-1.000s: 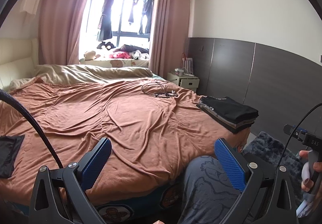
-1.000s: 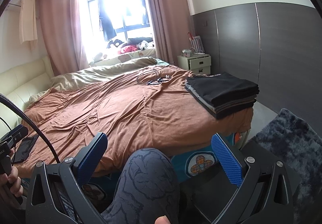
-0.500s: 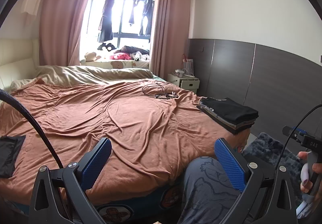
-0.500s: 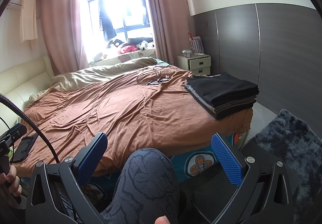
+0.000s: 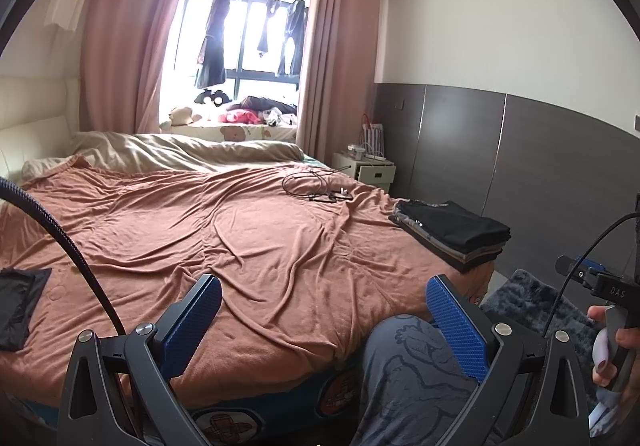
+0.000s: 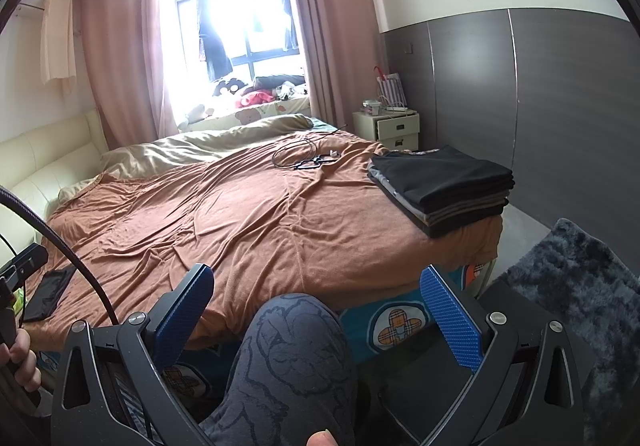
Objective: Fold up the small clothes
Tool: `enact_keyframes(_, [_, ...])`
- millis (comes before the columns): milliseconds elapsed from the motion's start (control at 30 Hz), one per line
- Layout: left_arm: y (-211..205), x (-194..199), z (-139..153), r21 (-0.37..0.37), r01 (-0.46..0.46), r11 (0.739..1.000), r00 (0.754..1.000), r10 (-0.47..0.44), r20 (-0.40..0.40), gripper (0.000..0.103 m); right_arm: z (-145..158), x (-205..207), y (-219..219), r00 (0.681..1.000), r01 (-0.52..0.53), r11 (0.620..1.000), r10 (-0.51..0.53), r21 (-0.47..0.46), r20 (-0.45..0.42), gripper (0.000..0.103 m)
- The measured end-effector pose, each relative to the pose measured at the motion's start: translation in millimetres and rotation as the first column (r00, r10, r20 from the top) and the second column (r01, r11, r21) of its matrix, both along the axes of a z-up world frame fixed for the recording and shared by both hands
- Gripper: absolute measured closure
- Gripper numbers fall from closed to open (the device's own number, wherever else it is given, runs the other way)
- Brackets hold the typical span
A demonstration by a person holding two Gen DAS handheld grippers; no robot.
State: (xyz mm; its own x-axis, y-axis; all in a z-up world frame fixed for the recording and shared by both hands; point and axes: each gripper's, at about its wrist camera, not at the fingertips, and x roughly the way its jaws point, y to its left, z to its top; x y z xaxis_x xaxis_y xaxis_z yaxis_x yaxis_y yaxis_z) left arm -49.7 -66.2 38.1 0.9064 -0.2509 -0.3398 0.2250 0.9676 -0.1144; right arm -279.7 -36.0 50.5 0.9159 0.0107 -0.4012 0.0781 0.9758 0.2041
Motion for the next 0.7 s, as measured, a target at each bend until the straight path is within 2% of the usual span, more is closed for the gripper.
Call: enact_keyframes(700, [-8.1, -10.8, 0.4, 0.017, -0.002, 1.000, 1.000, 0.002, -0.003, 0.000, -5.5, -7.2, -1.8, 1.000, -0.005, 1.000, 0.005, 0.007, -0.001, 0.000])
